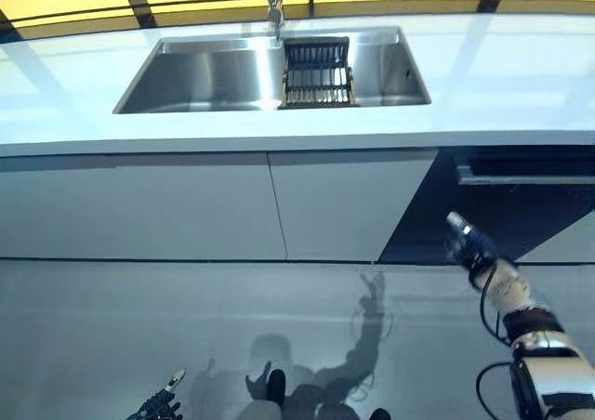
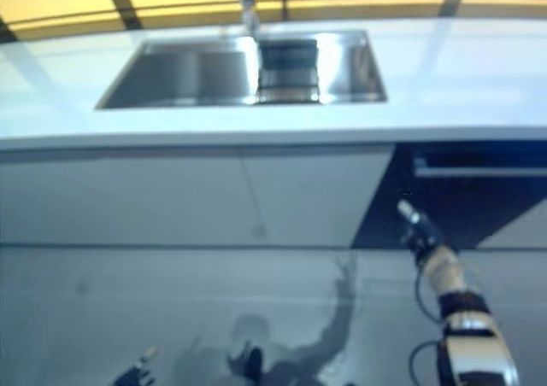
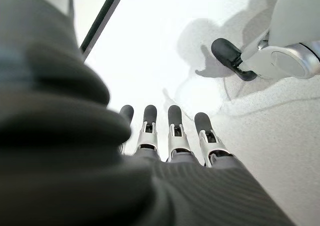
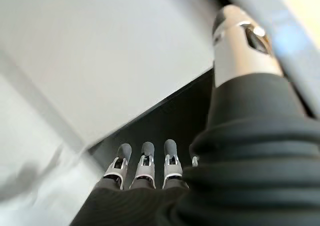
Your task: Take plates into dishwasher
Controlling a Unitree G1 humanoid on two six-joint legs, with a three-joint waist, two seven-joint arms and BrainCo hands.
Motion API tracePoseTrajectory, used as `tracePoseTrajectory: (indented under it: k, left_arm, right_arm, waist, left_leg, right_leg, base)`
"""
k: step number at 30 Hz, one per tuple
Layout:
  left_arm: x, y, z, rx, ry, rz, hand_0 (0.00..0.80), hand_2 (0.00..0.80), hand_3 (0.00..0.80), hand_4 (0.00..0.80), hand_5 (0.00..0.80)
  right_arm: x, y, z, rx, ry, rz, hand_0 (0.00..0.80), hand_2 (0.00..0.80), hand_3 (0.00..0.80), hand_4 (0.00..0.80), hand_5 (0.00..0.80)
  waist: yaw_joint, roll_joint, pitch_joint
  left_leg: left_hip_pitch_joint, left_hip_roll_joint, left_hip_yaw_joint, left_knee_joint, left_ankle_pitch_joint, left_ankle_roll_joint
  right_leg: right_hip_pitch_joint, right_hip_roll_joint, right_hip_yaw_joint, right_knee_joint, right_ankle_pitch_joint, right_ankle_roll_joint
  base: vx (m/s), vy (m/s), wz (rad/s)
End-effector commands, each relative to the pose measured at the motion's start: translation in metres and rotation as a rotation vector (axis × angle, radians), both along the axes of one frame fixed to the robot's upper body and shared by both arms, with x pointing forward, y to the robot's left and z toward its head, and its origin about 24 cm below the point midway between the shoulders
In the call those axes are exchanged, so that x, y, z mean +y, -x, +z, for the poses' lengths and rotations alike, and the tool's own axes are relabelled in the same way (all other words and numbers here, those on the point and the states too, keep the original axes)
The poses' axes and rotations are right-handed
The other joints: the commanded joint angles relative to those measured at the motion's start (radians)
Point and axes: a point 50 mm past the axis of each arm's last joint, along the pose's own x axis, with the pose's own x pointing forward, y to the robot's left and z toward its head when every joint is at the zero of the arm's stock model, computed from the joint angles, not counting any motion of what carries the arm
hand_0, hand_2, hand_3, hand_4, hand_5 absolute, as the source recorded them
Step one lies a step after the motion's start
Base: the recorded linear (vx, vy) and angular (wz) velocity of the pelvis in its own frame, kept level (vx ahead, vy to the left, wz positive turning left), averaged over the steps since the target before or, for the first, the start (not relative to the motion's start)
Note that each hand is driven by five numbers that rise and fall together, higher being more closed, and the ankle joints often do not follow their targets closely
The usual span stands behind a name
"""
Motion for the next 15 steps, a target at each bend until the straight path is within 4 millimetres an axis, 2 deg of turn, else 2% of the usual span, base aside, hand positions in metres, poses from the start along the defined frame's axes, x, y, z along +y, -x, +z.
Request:
tracePoseTrajectory:
  k: [1, 6, 8, 10, 15]
  left_arm:
    - [0.002, 0.003, -0.003, 0.049, -0.086, -0.070, 0.000, 0.000, 0.000, 0.000, 0.000]
    - [0.002, 0.003, -0.003, 0.091, -0.149, -0.177, 0.000, 0.000, 0.000, 0.000, 0.000]
    - [0.003, 0.002, -0.003, 0.123, -0.198, -0.284, 0.000, 0.000, 0.000, 0.000, 0.000]
    - [0.005, 0.003, -0.004, 0.178, -0.254, -0.422, 0.000, 0.000, 0.000, 0.000, 0.000]
    - [-0.008, 0.005, -0.014, 0.286, -0.226, -0.561, 0.000, 0.000, 0.000, 0.000, 0.000]
  right_arm:
    - [-0.001, 0.011, -0.011, 0.097, 0.177, 0.070, 0.000, 0.000, 0.000, 0.000, 0.000]
    - [0.013, 0.061, -0.063, 0.262, 0.250, 0.201, 0.000, 0.000, 0.000, 0.000, 0.000]
    - [0.017, 0.078, -0.079, 0.320, 0.302, 0.266, 0.000, 0.000, 0.000, 0.000, 0.000]
    - [0.024, 0.094, -0.093, 0.378, 0.301, 0.328, 0.000, 0.000, 0.000, 0.000, 0.000]
    - [0.047, 0.145, -0.132, 0.563, 0.248, 0.431, 0.000, 0.000, 0.000, 0.000, 0.000]
  waist:
    - [-0.009, 0.020, -0.058]
    - [-0.033, 0.011, -0.088]
    - [-0.042, 0.007, -0.097]
    - [-0.052, 0.003, -0.108]
    - [-0.078, 0.000, -0.127]
  left_leg:
    - [0.040, 0.011, 0.034, -0.007, -0.089, 0.050]
    - [0.071, 0.014, 0.043, -0.015, -0.099, 0.052]
    - [0.077, 0.015, 0.047, -0.015, -0.103, 0.052]
    - [0.080, 0.015, 0.054, -0.015, -0.106, 0.051]
    - [0.090, 0.017, 0.070, -0.015, -0.114, 0.049]
  right_leg:
    - [0.047, 0.042, 0.002, 0.073, -0.150, -0.058]
    - [0.073, 0.047, 0.013, 0.052, -0.146, -0.052]
    - [0.079, 0.049, 0.015, 0.042, -0.140, -0.048]
    - [0.082, 0.050, 0.018, 0.031, -0.133, -0.043]
    - [0.084, 0.050, 0.020, 0.010, -0.121, -0.034]
  base:
    - [0.034, 0.044, -0.05]
    - [0.010, 0.061, -0.06]
    - [0.003, 0.057, -0.03]
    - [0.001, 0.060, -0.04]
    - [0.006, 0.061, -0.08]
